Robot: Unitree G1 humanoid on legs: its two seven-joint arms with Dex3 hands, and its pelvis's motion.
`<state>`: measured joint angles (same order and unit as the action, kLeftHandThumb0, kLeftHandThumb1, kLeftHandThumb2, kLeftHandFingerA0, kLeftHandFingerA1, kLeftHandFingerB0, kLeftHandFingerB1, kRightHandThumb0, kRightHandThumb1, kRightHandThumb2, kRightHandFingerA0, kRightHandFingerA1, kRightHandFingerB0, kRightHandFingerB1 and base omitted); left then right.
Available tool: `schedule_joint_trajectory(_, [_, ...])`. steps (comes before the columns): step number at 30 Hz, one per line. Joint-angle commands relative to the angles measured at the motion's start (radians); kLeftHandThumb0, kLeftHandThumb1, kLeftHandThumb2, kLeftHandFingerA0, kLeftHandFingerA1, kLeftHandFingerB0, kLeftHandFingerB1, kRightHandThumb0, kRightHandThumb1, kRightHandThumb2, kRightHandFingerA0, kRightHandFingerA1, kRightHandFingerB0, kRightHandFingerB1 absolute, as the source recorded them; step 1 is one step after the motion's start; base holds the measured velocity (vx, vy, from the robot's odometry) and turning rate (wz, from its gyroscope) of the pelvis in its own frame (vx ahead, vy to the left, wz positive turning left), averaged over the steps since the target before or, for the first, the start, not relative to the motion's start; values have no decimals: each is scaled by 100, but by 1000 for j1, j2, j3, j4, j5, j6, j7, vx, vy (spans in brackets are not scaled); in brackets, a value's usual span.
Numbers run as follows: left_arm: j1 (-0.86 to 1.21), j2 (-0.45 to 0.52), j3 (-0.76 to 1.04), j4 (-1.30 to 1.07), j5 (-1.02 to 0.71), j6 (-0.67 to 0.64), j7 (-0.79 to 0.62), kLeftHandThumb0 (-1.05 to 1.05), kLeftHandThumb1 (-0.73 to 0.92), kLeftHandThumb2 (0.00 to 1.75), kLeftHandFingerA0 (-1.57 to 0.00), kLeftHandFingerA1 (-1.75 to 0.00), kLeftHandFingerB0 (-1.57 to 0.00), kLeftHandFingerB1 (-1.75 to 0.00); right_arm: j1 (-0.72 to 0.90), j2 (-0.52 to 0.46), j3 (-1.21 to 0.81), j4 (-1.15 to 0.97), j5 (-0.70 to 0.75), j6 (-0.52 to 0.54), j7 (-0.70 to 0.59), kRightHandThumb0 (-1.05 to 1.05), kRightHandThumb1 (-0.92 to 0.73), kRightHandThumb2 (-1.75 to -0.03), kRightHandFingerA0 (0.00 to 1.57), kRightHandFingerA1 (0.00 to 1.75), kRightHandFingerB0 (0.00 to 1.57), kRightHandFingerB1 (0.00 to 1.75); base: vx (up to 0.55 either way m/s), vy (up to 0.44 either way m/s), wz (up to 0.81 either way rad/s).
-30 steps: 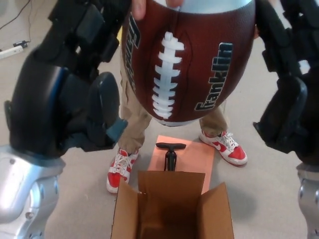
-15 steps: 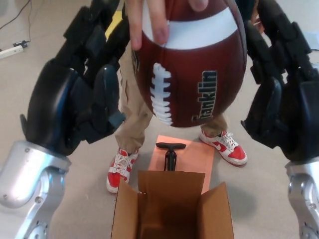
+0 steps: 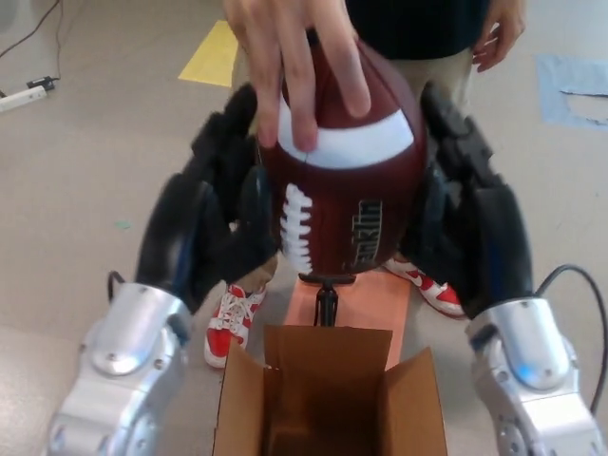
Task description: Use both hands to pick up a football from a person and place it into a container beneath
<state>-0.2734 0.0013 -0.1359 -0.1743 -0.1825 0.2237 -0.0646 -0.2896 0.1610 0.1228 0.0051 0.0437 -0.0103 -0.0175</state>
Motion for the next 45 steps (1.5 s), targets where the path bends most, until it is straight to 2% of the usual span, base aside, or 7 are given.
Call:
schedule_joint_trajectory(1, [-20, -49, -83, 113, 102, -34, 35, -79, 83, 115, 0, -16, 0, -17, -48, 61, 62, 94, -51, 57, -38, -76, -84, -103, 0, 8, 0, 14, 0, 0, 0])
schedule_joint_trajectory(6, [-32, -65, -57, 162, 72, -67, 18, -73, 92, 72, 0, -2, 0, -9, -69, 81, 45, 123, -40, 74, -61, -73, -84, -116, 0, 20, 0, 21, 0, 0, 0])
schedule_joint_trajectory(31, [-127, -110, 19, 179, 54, -90, 1, -78, 73, 93, 0, -6, 0, -9, -196, 71, 33, 148, -50, 62, -74, -79, -89, -118, 0, 14, 0, 15, 0, 0, 0])
schedule_joint_trajectory(39, [-185, 120, 156, 259, 28, -63, -98, -80, 92, 74, 0, 0, 0, 0, -190, -96, -80, 133, -38, 100, -52, -86, -85, -117, 0, 12, 0, 11, 0, 0, 0])
schedule_joint_trajectory(43, [-206, 226, 235, 341, 22, -93, -130, -100, 89, 119, 0, -4, 0, 0, -181, -174, -169, 169, -12, 40, -36, -82, -81, -117, 0, 16, 0, 15, 0, 0, 0])
schedule_joint_trajectory(44, [-220, 273, 308, 401, -27, -77, -153, -98, 83, 113, 0, -3, 0, 0, -158, -227, -214, 166, 3, 23, -11, -78, -92, -74, 0, 13, 0, 17, 0, 0, 0])
schedule_joint_trajectory(45, [-230, 330, 371, 477, -45, -109, -170, -96, 83, 113, 0, -6, 0, -2, -130, -276, -266, 166, 30, 11, 19, -81, -80, -114, 0, 17, 0, 16, 0, 0, 0])
